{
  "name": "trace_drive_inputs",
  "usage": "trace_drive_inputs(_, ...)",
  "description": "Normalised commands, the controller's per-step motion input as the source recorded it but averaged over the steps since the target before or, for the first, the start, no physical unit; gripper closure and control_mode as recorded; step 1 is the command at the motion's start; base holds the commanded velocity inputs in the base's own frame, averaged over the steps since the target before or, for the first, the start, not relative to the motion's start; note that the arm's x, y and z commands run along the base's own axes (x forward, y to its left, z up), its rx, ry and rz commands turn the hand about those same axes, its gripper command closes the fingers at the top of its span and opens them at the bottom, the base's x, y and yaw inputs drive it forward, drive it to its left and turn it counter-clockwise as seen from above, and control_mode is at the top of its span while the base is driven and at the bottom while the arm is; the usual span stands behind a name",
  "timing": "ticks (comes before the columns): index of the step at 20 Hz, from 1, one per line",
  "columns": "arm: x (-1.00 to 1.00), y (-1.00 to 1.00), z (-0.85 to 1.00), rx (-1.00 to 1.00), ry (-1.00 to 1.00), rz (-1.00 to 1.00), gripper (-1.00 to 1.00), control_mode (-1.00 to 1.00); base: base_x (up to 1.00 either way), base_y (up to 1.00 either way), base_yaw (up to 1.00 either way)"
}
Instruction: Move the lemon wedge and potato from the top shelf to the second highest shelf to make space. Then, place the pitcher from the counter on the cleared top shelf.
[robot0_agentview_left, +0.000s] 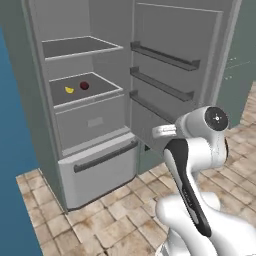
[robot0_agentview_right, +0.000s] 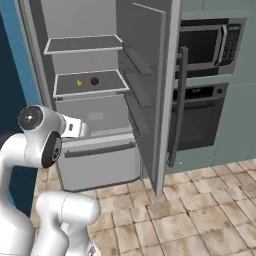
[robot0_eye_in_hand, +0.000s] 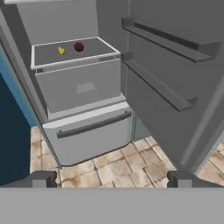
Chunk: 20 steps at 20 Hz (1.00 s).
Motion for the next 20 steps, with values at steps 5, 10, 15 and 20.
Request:
trace_drive_inputs(5,0.0,0.0,0.0,0.0,0.0,0.0,-1.0,1.0,-0.39,0.02,-0.51)
trace_drive_inputs(10,0.0,0.0,0.0,0.0,0.0,0.0,-1.0,1.0,-0.06,-0.02,-0.6)
trace_drive_inputs(15,0.0,0.0,0.0,0.0,0.0,0.0,-1.0,1.0,0.0,-0.12,-0.59)
trace_drive_inputs(20,0.0,0.0,0.0,0.0,0.0,0.0,-1.0,1.0,0.0,-0.21,-0.55)
